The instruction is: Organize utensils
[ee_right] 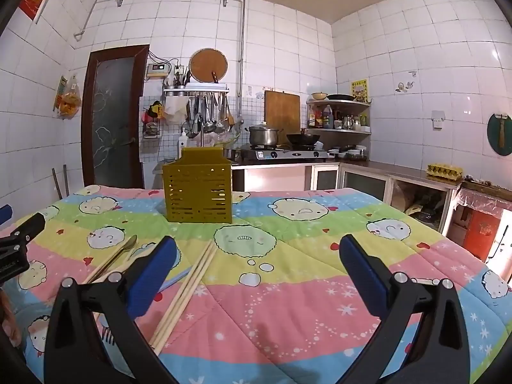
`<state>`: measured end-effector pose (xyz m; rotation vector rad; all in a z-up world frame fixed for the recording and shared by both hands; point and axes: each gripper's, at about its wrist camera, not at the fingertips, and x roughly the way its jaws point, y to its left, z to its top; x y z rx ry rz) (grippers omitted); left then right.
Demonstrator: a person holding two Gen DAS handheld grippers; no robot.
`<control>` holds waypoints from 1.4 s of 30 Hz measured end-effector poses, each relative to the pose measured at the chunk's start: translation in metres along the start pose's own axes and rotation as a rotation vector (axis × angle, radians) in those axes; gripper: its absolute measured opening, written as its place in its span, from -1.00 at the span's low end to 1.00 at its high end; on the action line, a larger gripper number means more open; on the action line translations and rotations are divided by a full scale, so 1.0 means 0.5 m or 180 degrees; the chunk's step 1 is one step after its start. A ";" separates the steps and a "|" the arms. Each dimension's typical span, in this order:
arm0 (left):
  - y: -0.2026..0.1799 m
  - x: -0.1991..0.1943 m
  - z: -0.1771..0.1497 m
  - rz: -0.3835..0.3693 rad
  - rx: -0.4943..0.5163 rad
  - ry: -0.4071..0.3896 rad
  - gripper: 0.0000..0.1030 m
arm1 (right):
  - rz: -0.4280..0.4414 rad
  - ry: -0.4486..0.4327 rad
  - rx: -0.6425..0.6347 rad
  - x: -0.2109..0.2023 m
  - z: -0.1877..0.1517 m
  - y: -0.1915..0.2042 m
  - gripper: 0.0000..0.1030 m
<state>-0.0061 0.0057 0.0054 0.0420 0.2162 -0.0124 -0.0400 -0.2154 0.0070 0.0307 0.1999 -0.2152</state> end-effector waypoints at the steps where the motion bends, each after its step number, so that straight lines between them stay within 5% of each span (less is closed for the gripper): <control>1: 0.000 -0.001 -0.001 0.0000 -0.0007 -0.0007 0.90 | 0.0000 0.0001 0.0001 0.001 0.000 0.001 0.93; 42: -0.006 -0.004 -0.003 0.0000 0.0016 -0.0039 0.90 | -0.0037 -0.0022 0.0049 -0.005 0.006 -0.009 0.93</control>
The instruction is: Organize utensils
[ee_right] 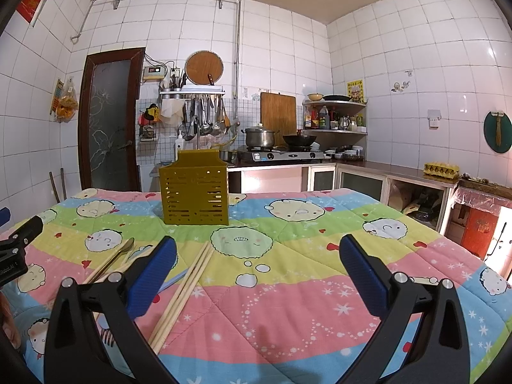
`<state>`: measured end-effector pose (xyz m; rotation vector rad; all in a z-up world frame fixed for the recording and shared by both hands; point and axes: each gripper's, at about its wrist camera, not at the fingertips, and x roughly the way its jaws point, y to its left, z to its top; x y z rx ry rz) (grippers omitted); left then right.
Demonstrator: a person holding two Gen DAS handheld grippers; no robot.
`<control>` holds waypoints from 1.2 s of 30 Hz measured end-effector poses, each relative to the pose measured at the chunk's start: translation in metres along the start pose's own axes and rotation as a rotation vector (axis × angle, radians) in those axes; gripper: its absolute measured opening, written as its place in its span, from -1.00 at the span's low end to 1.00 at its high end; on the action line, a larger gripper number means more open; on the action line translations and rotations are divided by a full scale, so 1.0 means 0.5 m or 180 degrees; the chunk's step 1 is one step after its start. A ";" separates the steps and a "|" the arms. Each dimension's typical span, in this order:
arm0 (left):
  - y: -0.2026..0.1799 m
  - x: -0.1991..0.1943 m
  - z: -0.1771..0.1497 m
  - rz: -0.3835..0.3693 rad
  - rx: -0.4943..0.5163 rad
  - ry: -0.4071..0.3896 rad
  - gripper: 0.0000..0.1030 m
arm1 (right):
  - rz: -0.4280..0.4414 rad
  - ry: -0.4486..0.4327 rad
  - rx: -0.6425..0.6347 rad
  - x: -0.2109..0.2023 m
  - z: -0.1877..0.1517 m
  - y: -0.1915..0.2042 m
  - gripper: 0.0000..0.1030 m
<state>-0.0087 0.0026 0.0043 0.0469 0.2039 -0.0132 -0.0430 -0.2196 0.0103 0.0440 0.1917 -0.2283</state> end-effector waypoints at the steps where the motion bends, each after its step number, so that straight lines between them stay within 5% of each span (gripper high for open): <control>1: 0.001 -0.001 0.000 -0.0002 0.0000 -0.0003 0.90 | 0.0001 0.0000 0.0005 0.000 0.000 -0.001 0.93; 36: 0.006 0.001 0.006 -0.0011 -0.0012 0.0015 0.90 | 0.0033 -0.0085 0.0015 -0.010 0.001 -0.003 0.93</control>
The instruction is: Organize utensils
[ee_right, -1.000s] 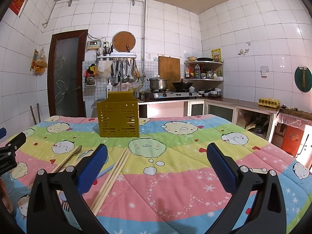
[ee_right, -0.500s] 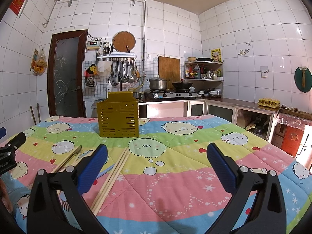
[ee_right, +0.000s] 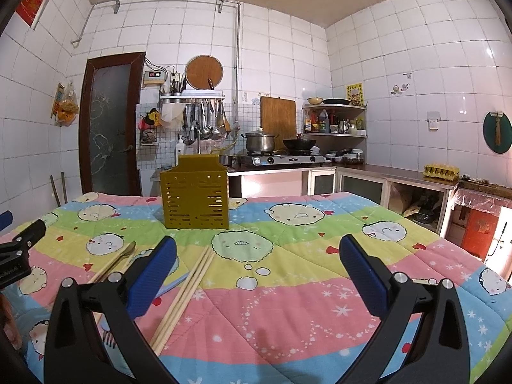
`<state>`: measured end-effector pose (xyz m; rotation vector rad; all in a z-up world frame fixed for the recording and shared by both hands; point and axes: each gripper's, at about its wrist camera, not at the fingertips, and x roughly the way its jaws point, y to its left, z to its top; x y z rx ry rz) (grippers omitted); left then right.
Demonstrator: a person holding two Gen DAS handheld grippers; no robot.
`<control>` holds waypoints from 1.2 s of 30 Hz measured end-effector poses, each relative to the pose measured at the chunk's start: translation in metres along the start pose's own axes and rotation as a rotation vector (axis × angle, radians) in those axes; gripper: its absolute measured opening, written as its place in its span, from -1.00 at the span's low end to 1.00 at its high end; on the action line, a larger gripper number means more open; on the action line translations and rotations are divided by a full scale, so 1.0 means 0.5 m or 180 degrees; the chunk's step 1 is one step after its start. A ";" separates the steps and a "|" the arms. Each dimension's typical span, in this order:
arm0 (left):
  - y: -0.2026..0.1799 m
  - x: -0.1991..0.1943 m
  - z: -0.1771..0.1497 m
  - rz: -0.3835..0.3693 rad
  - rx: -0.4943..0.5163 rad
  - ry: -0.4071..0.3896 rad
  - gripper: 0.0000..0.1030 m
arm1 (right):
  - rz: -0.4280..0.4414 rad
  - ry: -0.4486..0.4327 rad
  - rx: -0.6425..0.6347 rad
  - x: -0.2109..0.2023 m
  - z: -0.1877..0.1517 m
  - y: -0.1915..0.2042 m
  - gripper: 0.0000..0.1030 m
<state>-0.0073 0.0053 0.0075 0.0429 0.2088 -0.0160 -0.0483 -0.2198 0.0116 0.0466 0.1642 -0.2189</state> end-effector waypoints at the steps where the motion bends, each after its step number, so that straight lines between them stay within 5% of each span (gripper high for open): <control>1: -0.001 0.000 -0.001 0.0003 0.0003 0.0000 0.90 | 0.0035 -0.0010 0.0009 -0.002 0.000 0.000 0.93; 8: 0.004 0.015 -0.006 -0.0078 -0.0041 0.0117 0.90 | 0.0111 0.0085 0.0084 -0.002 -0.002 -0.008 0.93; 19: 0.007 0.104 0.000 -0.0320 -0.0006 0.0701 0.90 | -0.0009 0.0727 0.0007 0.093 0.012 0.013 0.93; 30: -0.008 0.272 0.034 -0.0271 0.0382 0.1302 0.90 | -0.0025 0.1350 -0.0134 0.238 0.036 0.073 0.93; 36: 0.000 0.364 0.028 -0.0451 0.0144 0.1726 0.90 | -0.0199 0.1616 -0.0197 0.310 0.030 0.083 0.93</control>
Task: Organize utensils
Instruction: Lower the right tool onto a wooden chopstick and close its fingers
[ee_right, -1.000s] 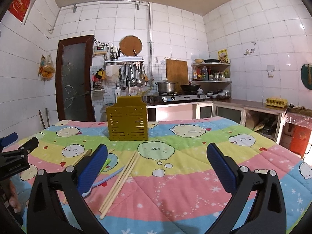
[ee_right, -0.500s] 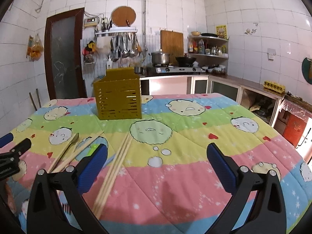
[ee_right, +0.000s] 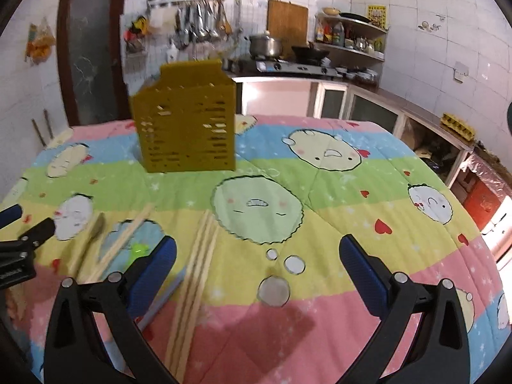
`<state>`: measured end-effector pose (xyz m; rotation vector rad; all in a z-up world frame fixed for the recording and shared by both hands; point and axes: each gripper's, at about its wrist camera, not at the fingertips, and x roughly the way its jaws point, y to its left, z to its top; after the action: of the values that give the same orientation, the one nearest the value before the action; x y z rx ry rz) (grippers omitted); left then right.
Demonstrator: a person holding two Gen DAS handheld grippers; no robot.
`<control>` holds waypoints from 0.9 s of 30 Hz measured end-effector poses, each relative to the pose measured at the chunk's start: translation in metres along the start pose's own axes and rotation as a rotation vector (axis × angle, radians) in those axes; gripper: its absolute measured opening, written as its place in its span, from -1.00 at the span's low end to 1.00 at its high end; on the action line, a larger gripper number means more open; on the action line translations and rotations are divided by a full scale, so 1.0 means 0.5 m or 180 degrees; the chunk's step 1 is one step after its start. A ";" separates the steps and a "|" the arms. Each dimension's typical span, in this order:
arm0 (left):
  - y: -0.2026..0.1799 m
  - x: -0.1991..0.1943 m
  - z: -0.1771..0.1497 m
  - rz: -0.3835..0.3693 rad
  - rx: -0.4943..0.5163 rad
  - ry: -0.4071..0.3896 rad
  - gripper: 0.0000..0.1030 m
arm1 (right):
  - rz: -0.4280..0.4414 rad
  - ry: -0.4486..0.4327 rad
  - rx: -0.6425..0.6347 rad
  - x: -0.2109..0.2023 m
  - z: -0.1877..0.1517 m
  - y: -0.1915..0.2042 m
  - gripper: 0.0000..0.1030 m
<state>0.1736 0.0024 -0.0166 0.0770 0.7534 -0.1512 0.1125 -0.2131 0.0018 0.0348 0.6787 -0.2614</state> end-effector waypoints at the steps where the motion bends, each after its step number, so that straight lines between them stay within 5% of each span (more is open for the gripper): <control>1: 0.001 0.014 0.000 -0.0005 -0.0019 0.0056 0.90 | -0.0031 0.0052 -0.0013 0.013 0.002 0.002 0.93; 10: 0.011 0.103 -0.020 -0.0035 -0.0101 0.0511 0.89 | -0.0028 0.0466 0.0184 0.114 -0.020 -0.005 0.93; 27: 0.003 0.116 -0.023 0.0080 -0.0015 0.0593 0.89 | -0.0121 0.0636 0.0120 0.124 -0.030 0.017 0.90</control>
<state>0.2079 -0.0009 -0.0648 0.0971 0.9383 -0.1192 0.1519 -0.2174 -0.0490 0.0851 0.8738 -0.3099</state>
